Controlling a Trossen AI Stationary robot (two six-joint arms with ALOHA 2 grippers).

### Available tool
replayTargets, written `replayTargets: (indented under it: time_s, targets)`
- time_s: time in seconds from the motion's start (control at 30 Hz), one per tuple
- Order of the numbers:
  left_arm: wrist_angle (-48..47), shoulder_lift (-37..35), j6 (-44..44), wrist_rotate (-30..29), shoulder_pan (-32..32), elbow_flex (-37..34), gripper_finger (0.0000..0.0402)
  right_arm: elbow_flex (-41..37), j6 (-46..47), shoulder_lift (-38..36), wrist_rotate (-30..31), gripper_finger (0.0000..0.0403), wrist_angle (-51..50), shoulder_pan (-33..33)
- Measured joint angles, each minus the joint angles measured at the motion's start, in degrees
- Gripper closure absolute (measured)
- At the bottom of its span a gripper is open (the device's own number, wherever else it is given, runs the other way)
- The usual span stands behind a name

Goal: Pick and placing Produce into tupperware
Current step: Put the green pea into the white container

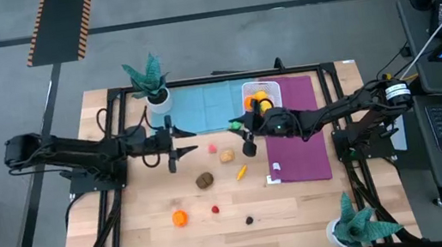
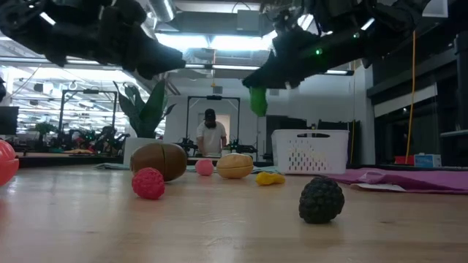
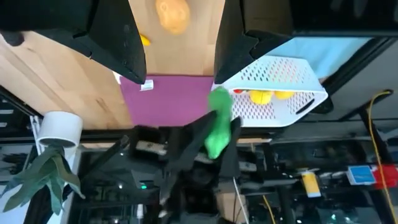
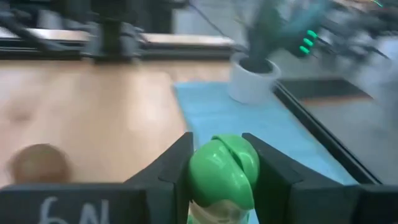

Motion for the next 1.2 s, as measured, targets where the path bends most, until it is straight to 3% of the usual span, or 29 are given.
replayTargets:
  time_s: [0.33,0.7,0.97,1.2]
  targets:
    - [-1.52,-0.62,-1.18,-4.65,-2.72,-2.22,0.022,0.0,7.25,-1.04,23.27,0.028,-5.18,0.78]
    - [-2.15,-0.6,-1.05,-4.67,-2.7,-2.37,0.022,-0.11,14.86,-8.93,27.27,0.028,-20.81,1.55]
    - [-2.6,-0.57,-1.05,-4.67,-2.7,-2.37,0.022,-7.04,19.18,-15.97,34.12,0.028,-21.04,1.55]
    - [-2.58,-0.57,-1.07,-4.65,-2.7,-2.37,0.022,-10.47,18.65,-21.66,34.75,0.028,-20.99,1.53]
